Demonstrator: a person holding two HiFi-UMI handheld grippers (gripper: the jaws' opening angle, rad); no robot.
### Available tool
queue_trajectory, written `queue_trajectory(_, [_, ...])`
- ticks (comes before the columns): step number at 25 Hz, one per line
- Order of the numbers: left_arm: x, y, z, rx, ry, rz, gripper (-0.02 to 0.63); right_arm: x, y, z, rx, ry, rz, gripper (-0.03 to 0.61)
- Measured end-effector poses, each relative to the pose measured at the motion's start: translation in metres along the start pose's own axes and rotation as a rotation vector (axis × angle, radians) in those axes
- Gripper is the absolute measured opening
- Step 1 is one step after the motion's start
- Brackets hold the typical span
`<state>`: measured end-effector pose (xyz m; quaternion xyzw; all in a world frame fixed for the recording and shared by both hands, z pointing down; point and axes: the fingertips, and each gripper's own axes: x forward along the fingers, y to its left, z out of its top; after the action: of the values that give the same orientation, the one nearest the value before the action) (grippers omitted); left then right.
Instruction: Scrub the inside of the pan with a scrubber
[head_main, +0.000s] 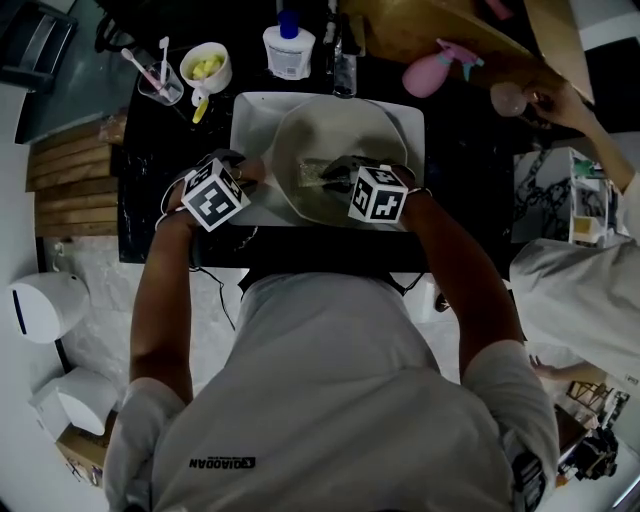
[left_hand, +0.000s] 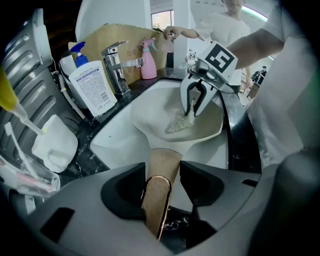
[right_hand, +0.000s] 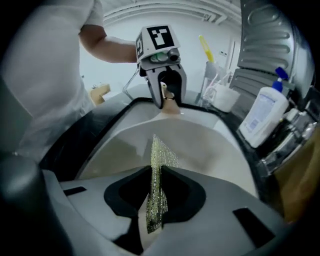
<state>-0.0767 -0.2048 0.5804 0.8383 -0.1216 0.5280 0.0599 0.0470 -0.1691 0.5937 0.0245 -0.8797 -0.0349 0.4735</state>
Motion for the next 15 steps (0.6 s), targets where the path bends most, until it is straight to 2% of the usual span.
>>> queue_trajectory(4, [0.000, 0.001, 0.000, 0.000, 0.001, 0.001, 0.225, -0.015, -0.061, -0.035, -0.031, 0.133, -0.303, 0.087])
queue_trajectory(6, [0.001, 0.000, 0.000, 0.000, 0.000, -0.001, 0.225, -0.019, -0.081, -0.059, -0.032, 0.229, -0.393, 0.087])
queue_trajectory(10, [0.000, 0.000, -0.001, -0.002, 0.003, -0.001, 0.225, -0.008, -0.089, -0.085, -0.081, 0.351, -0.403, 0.087])
queue_trajectory(13, [0.000, 0.000, 0.000, -0.002, 0.002, -0.001, 0.225, 0.007, -0.082, -0.098, -0.145, 0.441, -0.357, 0.087])
queue_trajectory(15, [0.000, 0.000, 0.000, -0.001, 0.002, -0.001, 0.225, 0.014, -0.077, -0.108, -0.137, 0.479, -0.314, 0.087])
